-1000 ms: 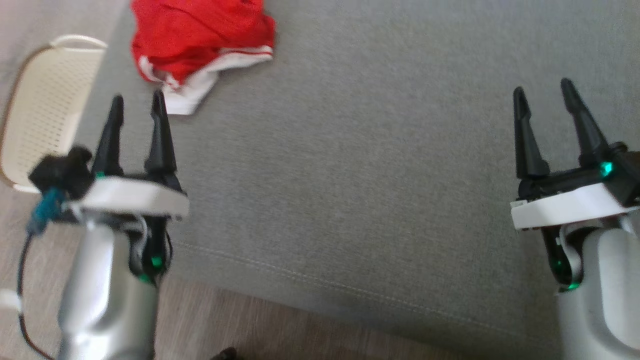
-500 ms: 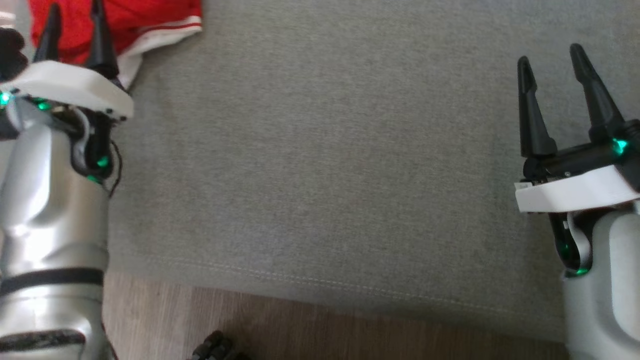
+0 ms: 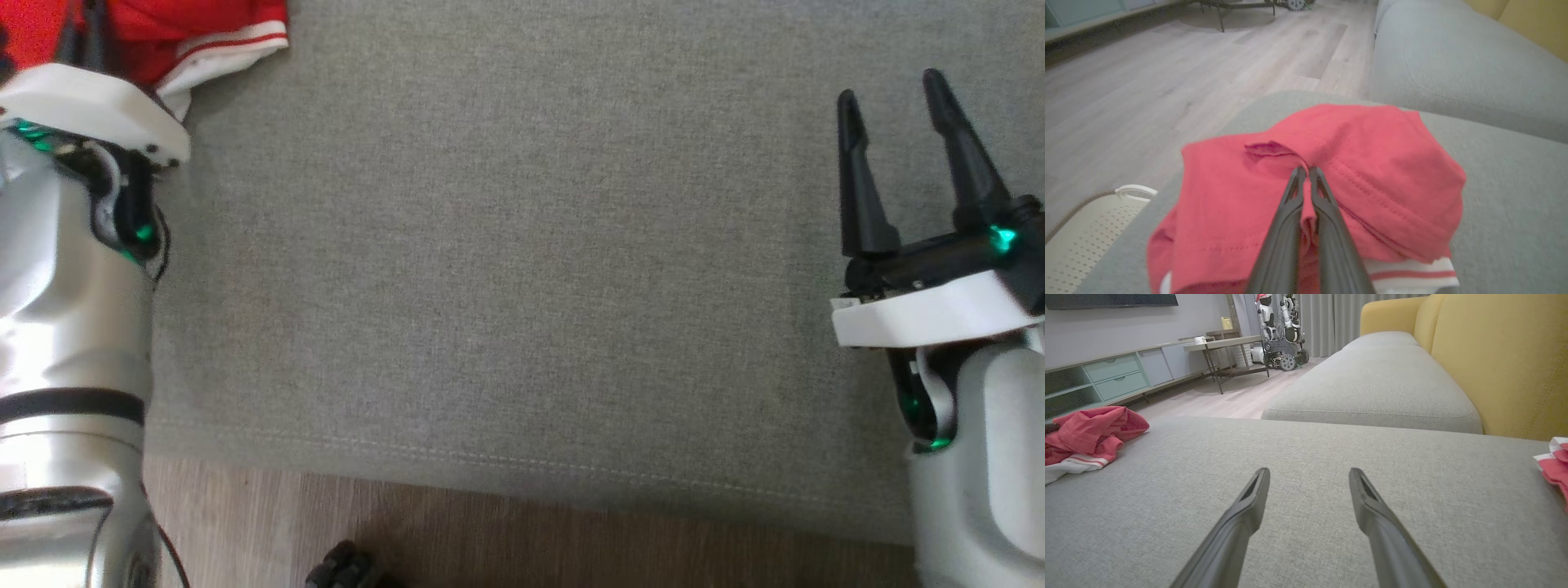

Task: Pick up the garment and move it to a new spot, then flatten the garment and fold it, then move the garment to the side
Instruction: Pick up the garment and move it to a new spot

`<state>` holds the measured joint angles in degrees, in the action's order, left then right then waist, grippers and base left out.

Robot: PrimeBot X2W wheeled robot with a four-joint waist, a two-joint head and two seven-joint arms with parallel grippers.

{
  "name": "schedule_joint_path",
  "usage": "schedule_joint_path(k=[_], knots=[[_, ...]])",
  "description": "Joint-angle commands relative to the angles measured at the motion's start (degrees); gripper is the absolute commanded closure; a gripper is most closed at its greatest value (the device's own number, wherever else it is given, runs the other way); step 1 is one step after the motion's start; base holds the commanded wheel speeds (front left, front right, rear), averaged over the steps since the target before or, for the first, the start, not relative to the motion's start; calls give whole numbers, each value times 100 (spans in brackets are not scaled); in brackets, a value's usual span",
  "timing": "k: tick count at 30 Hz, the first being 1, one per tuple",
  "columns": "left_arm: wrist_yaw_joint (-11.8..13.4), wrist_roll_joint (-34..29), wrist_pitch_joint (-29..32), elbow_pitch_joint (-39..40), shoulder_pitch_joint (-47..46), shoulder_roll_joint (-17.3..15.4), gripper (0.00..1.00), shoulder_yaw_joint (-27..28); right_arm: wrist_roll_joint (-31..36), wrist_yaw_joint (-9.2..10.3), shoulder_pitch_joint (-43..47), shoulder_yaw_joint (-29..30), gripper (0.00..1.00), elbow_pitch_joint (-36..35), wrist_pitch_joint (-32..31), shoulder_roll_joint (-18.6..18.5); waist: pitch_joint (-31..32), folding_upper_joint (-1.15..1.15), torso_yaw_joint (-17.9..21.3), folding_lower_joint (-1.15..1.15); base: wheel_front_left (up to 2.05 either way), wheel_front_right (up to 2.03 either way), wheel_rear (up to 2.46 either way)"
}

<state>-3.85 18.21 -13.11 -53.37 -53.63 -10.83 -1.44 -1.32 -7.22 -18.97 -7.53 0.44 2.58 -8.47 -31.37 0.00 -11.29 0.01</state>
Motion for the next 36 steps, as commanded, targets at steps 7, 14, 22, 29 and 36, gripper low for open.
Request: schedule_joint_path(k=[7,14,22,29,36], knots=[[207,-62,-185,1678,201,-441,100,771,-59,-26,-27,-255,0,89,205,146,504,0,27,-1,0,0,0],[134,-365,-187,3473,869,-328,100,1381,-195,-26,37,-341,0,442,405,259,1126,0,97,-1,0,0,0],[-58,-861,-188,4476,1038,-382,100,1110,-293,-26,-1,-355,0,663,512,354,1569,0,265,-1,0,0,0],[-267,-928,235,4795,1107,-346,100,279,-365,-26,-102,-283,0,685,591,436,1661,0,687,-1,0,0,0],[-354,-1006,1140,4748,1253,-410,100,-1129,-497,-26,-282,-259,0,528,717,526,1386,0,1365,-1,0,0,0]])
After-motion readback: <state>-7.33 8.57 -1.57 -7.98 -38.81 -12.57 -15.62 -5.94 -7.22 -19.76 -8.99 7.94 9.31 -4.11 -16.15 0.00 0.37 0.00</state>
